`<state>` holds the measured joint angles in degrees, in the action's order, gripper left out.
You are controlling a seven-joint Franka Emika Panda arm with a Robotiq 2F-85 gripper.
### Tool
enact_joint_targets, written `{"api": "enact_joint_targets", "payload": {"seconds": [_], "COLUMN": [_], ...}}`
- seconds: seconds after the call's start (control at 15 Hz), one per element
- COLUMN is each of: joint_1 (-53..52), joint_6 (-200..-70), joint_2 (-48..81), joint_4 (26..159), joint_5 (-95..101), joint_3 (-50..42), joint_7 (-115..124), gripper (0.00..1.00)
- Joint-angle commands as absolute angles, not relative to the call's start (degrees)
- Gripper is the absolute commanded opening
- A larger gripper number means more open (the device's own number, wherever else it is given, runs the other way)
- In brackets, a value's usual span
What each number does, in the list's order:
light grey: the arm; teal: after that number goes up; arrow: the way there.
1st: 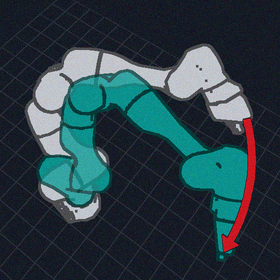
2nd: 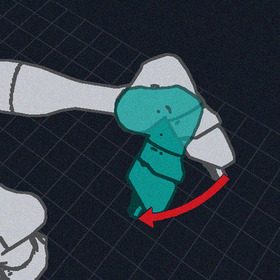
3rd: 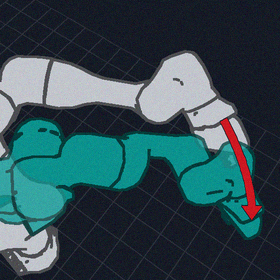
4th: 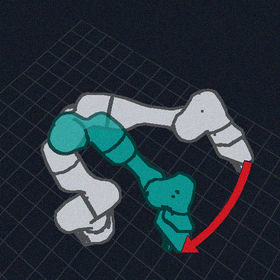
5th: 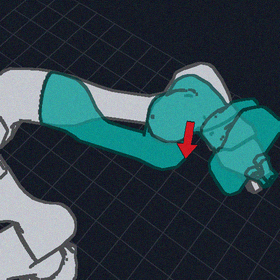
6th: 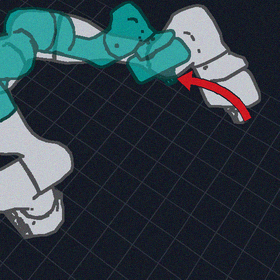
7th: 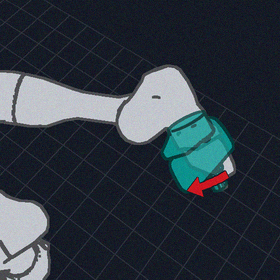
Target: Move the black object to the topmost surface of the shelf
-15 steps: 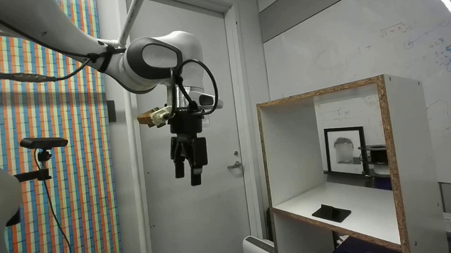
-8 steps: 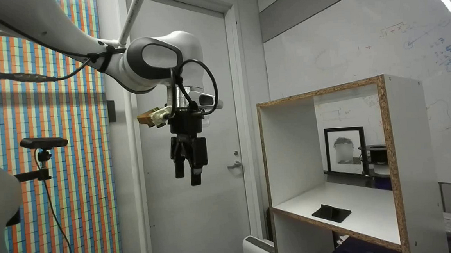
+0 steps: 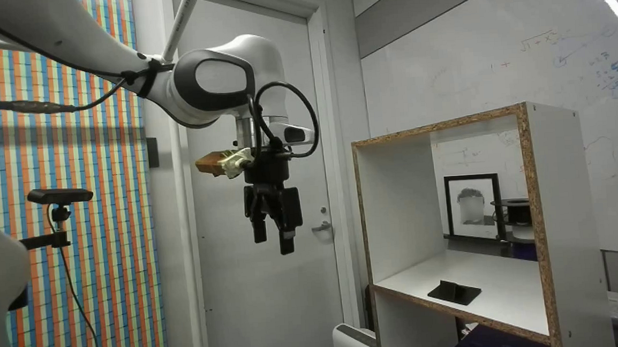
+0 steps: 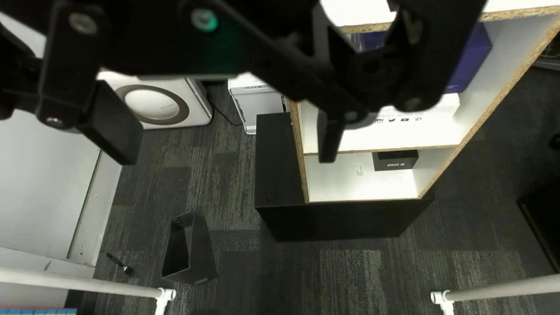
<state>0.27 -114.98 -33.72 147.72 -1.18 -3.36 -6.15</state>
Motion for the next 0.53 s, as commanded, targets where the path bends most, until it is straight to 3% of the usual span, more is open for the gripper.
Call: {"api": "enact_joint_targets", "payload": {"seconds": [0.0, 0.47], "joint_1": [1.35, 4.39], "joint_6": [-121.28, -137.44], "joint_2": [-34.23, -20.64], "joint_4": [149.42, 144.93], "joint_5": [-0.84, -0.1], "joint_3": [-7.9, -13.28], "joint_7": [-13.39, -18.2], "gripper": [1.0, 1.0]}}
